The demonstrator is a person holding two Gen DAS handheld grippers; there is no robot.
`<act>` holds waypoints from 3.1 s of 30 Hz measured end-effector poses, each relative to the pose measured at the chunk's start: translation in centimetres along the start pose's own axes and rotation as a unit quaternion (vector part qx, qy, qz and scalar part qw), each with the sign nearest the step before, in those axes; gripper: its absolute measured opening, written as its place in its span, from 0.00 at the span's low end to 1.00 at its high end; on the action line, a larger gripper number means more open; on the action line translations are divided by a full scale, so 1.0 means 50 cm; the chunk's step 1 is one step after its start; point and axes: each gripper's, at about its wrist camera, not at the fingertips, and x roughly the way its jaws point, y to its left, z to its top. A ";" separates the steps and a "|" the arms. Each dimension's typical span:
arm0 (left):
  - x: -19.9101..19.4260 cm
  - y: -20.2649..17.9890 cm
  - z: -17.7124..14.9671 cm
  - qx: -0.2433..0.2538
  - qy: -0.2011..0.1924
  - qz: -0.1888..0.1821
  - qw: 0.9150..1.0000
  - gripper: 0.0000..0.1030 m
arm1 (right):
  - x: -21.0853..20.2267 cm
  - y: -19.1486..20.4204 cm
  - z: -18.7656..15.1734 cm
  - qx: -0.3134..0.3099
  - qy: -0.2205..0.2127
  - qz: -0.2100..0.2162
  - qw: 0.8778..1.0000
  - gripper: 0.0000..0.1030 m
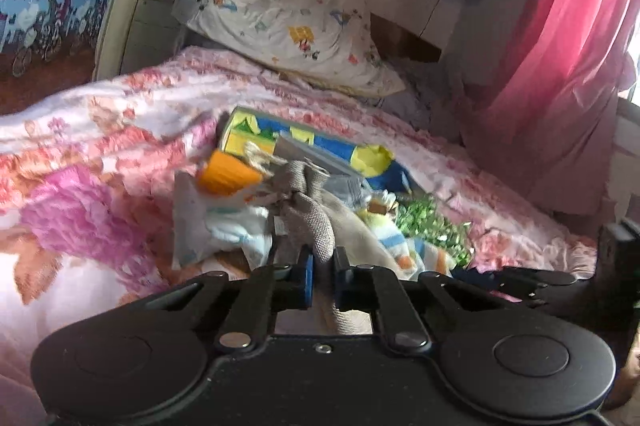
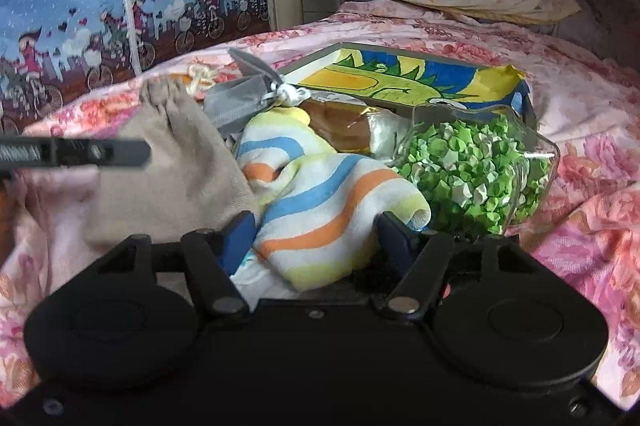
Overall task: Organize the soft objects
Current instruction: 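Grasp the grey drawstring pouch neck with the left gripper while the right gripper grasps the striped cloth, then lift the pouch with the left gripper while the right gripper lifts the striped cloth toward the picture tray, then lower the pouch onto the tray and open the left gripper while the right gripper releases the striped cloth there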
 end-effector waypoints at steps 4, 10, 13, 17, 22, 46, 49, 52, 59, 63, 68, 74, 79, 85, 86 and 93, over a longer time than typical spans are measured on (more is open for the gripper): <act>-0.019 -0.004 0.006 0.004 -0.012 -0.006 1.000 0.09 | 0.006 0.012 -0.003 -0.011 0.000 -0.010 1.000 0.47; -0.031 -0.023 -0.003 0.025 -0.012 -0.016 0.999 0.08 | 0.015 0.030 -0.006 -0.028 0.011 -0.021 0.999 0.15; -0.049 -0.044 -0.007 0.042 -0.019 -0.014 0.999 0.08 | 0.015 0.037 -0.008 -0.040 0.013 -0.030 0.999 0.08; -0.072 -0.072 -0.007 0.055 -0.032 -0.008 0.998 0.08 | 0.000 0.053 -0.013 -0.062 0.003 -0.045 0.997 0.05; -0.098 -0.092 -0.008 0.046 -0.044 0.003 0.998 0.08 | -0.034 0.066 -0.016 -0.084 -0.020 -0.070 0.994 0.04; -0.053 -0.180 0.144 0.042 -0.062 0.017 0.997 0.08 | -0.182 -0.019 0.042 -0.056 -0.176 -0.138 0.973 0.03; -0.005 -0.196 0.182 0.039 -0.060 0.013 0.997 0.08 | -0.183 -0.053 0.070 -0.045 -0.192 -0.145 0.970 0.03; 0.047 -0.205 0.212 0.031 -0.060 0.012 0.998 0.08 | -0.174 -0.092 0.098 -0.022 -0.203 -0.146 0.968 0.03; 0.186 -0.197 0.260 0.026 -0.048 0.035 0.998 0.08 | -0.101 -0.193 0.172 0.058 -0.235 -0.130 0.962 0.03; 0.266 -0.171 0.281 0.016 -0.043 0.047 0.998 0.08 | -0.030 -0.232 0.192 0.095 -0.236 -0.119 0.960 0.03; 0.360 -0.128 0.292 -0.013 -0.036 0.060 0.997 0.08 | 0.052 -0.266 0.188 0.160 -0.232 -0.099 0.954 0.03; 0.468 -0.090 0.272 -0.026 -0.004 0.070 0.997 0.08 | 0.125 -0.297 0.173 0.194 -0.216 -0.090 0.953 0.03; 0.530 -0.066 0.243 -0.049 0.023 0.079 0.995 0.08 | 0.185 -0.285 0.166 0.202 -0.184 -0.089 0.958 0.03; 0.575 -0.061 0.227 -0.047 0.049 0.106 0.992 0.08 | 0.239 -0.320 0.153 0.235 -0.151 -0.086 0.956 0.04; 0.580 -0.062 0.225 -0.046 0.055 0.112 0.991 0.08 | 0.243 -0.333 0.148 0.241 -0.146 -0.085 0.956 0.04; 0.605 -0.075 0.213 -0.014 0.084 0.146 0.986 0.09 | 0.232 -0.332 0.148 0.273 -0.106 -0.073 0.953 0.05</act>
